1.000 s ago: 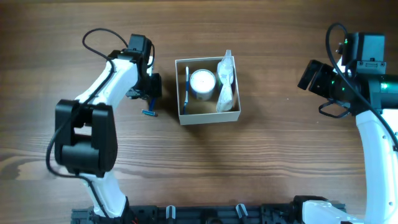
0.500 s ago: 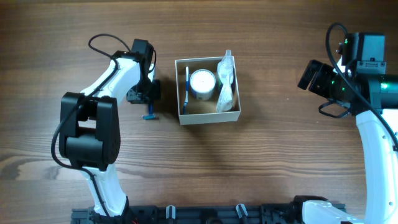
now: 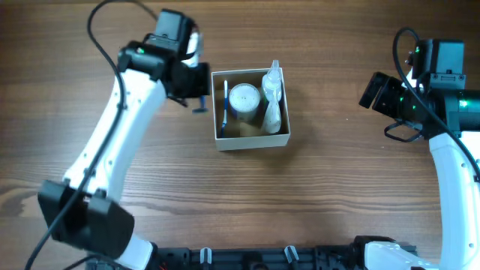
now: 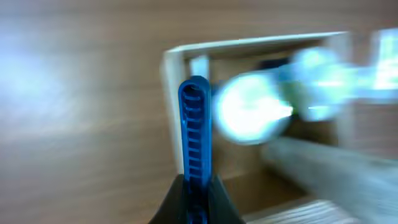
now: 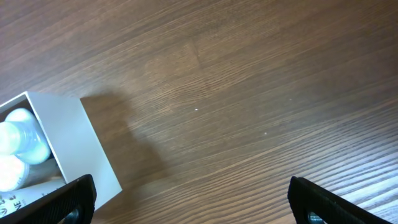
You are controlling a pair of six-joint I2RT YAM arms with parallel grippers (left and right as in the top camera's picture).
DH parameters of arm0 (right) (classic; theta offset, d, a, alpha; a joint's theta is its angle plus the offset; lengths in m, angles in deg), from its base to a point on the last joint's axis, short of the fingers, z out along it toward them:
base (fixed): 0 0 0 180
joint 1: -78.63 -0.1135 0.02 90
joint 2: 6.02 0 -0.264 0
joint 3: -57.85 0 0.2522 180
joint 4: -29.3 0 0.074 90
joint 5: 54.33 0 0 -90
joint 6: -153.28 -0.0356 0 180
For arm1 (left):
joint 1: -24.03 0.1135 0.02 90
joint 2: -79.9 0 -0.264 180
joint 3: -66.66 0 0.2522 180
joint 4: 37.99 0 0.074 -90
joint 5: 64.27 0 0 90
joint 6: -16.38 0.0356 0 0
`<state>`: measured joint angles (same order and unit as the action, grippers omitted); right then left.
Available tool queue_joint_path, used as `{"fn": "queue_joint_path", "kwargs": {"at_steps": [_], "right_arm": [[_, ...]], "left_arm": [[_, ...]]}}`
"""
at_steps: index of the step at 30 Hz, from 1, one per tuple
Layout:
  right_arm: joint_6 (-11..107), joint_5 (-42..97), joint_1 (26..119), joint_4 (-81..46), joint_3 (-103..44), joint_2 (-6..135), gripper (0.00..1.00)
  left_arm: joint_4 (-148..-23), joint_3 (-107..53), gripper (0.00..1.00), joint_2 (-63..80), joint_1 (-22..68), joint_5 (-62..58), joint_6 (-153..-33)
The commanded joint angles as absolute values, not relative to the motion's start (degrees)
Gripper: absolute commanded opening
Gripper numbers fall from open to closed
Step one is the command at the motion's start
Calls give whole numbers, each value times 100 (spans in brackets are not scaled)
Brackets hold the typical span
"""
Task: Pack container
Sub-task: 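Lower the razor into the box with the left gripper and release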
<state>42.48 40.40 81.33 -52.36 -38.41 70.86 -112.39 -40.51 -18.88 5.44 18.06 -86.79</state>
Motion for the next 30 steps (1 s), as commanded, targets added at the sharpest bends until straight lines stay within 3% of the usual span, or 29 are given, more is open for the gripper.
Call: {"fn": "queue_joint_path", "kwargs": {"at_steps": [1,11,14,20,25,30], "right_arm": [[4189,4010,8151,-5220,-3839,7141,100],[4189,4008,8151,-5220,-3839,7141,100],[4189,4010,8151,-5220,-3839,7141,100],[4189,4008,8151,-5220,-3839,7141,100],[4187,4008,8151,-5220,-3839,7141,100],[4189,4008,8151,-5223,-3839,7141,100]], "left_arm": [[-10868,-3998,7,-2129,-37,1868,-8980],[-10745,-3988,12,-2856,-354,2906,-9710],[-10802,-3990,21,-2841,-339,2926,-9706],[-11228,-4077,54,-2723,-312,2926,-9702],[-11812,-4405,54,-2218,-55,3120,-9680],[-12184,-4442,63,-1344,665,3312,-9680]]}}
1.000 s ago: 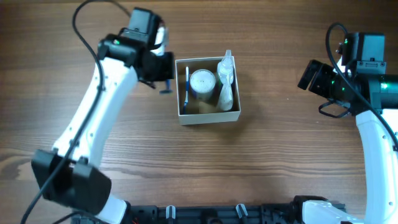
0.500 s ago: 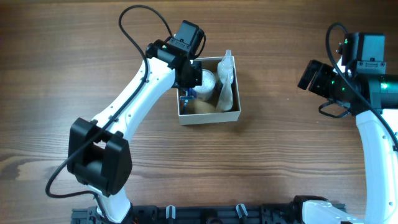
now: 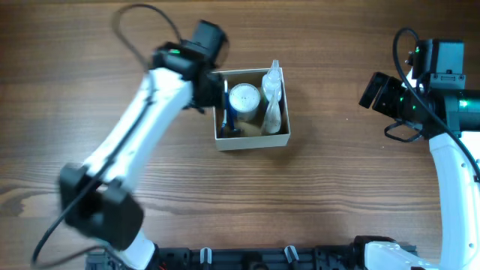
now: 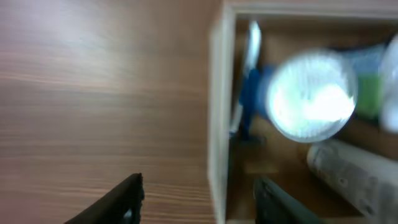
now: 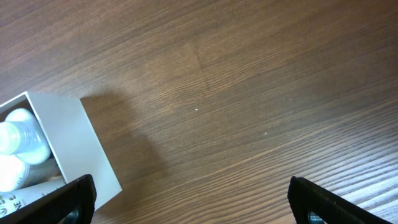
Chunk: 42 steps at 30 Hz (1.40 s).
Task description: Pack container
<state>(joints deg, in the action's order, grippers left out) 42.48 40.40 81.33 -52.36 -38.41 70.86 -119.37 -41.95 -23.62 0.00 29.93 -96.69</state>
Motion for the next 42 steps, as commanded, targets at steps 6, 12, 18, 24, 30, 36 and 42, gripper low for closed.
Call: {"fn": "queue_joint_path", "kwargs": {"at_steps": [6,12,18,24,30,36,42], "right_arm": [[4189,4008,8151,-5220,-3839,7141,100],[4189,4010,8151,-5220,-3839,7141,100],[4189,4010,8151,-5220,-3839,7141,100],[4189,4010,8151,-5220,-3839,7141,100],[4189,4008,8151,-5220,-3839,7141,100],[4194,4062,8140,-5218,-3828,6693,100],[4224,4851,8140,-5251,-3413,5539,100]], "left_arm": [[-12643,-4442,100,-647,1685,3310,-9680],[-13025,-4440,100,-557,2122,3310,-9680],[-13023,-4440,100,-559,2160,3310,-9680],[-13025,-4442,100,-559,2160,3310,-9680],[-13023,-4440,100,-559,2160,3308,-9680],[-13025,-4442,100,-559,2160,3310,-9680],[-13023,-4440,100,-559,2160,3310,-9680]]}}
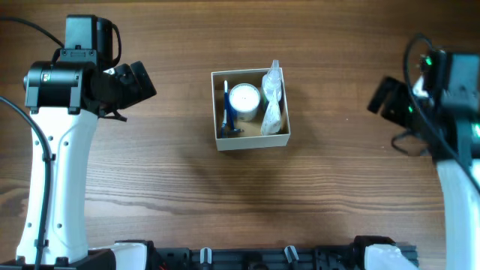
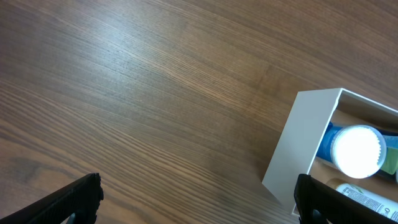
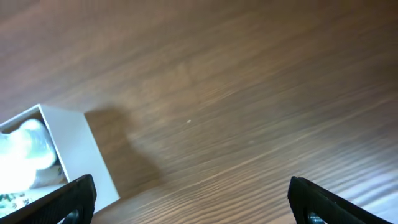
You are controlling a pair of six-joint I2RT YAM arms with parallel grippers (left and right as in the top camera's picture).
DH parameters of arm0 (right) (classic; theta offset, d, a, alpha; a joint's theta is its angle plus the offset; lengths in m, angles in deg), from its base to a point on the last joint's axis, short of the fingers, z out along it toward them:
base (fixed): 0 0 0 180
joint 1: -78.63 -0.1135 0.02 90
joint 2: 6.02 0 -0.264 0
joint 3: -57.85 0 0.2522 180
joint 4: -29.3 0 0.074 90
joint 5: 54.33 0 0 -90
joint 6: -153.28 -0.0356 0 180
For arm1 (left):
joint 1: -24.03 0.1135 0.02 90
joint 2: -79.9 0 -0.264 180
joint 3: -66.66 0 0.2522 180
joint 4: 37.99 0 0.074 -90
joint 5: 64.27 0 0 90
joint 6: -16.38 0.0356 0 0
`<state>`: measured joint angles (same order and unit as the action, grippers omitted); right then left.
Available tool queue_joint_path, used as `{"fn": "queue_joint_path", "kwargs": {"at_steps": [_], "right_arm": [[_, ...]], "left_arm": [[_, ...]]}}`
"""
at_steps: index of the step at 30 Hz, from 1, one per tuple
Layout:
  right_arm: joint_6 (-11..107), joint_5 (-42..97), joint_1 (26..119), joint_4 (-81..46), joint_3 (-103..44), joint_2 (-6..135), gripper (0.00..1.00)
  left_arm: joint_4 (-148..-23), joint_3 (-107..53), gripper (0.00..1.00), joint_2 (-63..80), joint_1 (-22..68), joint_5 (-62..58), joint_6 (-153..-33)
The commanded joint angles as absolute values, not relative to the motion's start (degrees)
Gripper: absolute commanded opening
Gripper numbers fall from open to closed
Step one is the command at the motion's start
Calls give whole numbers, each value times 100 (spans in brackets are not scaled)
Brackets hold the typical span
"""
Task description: Pack container
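The white box (image 1: 253, 142) stands mid-table. Along its left wall lie a blue-handled piece (image 1: 229, 122) and a thin white-and-blue stick (image 1: 226, 94). Beside them are a white round lid (image 1: 244, 98) and clear wrapped bottles (image 1: 273, 99). My left gripper (image 1: 141, 82) hangs open and empty left of the box, well apart from it. In the left wrist view the gripper (image 2: 199, 205) faces bare wood, with the box wall (image 2: 303, 144) and the lid (image 2: 357, 151) at right. My right gripper (image 1: 384, 96) is open far right; in the right wrist view this gripper (image 3: 196, 202) holds nothing, and the box (image 3: 68, 152) is at left.
Dark wooden table (image 1: 337, 187) all round the box. A black rail (image 1: 247, 256) runs along the near edge between the two arm bases.
My left arm has moved from the box's left wall to the far left of the table, gripper still open. The blue piece stays in the box. The right arm shifted slightly.
First my left gripper was shut on the blue-handled piece just left of the box. Then it was open at the box's left wall, with the piece inside. Now the left arm is far off to the left, and the piece lies in the box.
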<state>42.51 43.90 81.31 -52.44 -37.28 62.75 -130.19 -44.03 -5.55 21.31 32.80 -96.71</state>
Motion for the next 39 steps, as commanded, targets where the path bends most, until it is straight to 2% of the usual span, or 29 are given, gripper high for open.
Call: {"fn": "queue_joint_path", "kwargs": {"at_steps": [1,3,10,16,19,23,28,39], "right_arm": [[4233,4862,8140,-5216,-3238,5335,100],[4231,4965,8140,-4899,-2705,4798,100],[4231,4847,8140,-2626,-228,2662,100],[4301,4744,8140,-2281,1584,855,100],[4784,4329,8140,-2232,2121,324,100],[5306,3874,8140,-1992,2685,-74,100],[5278,3857,8140,-1909,3085,-586,100],[5256,3855,8140,-1677,3505,-581,100]], "left_arm": [[-13025,-4440,100,-559,2160,3308,-9680],[-13023,-4442,100,-559,2160,3310,-9680],[-13023,-4440,100,-559,2160,3308,-9680],[-13025,-4440,100,-559,2160,3310,-9680],[-13023,-4440,100,-559,2160,3308,-9680],[-13023,-4442,100,-559,2160,3310,-9680],[-13023,-4442,100,-559,2160,3310,-9682],[-13023,-4440,100,-559,2160,3310,-9680]]}}
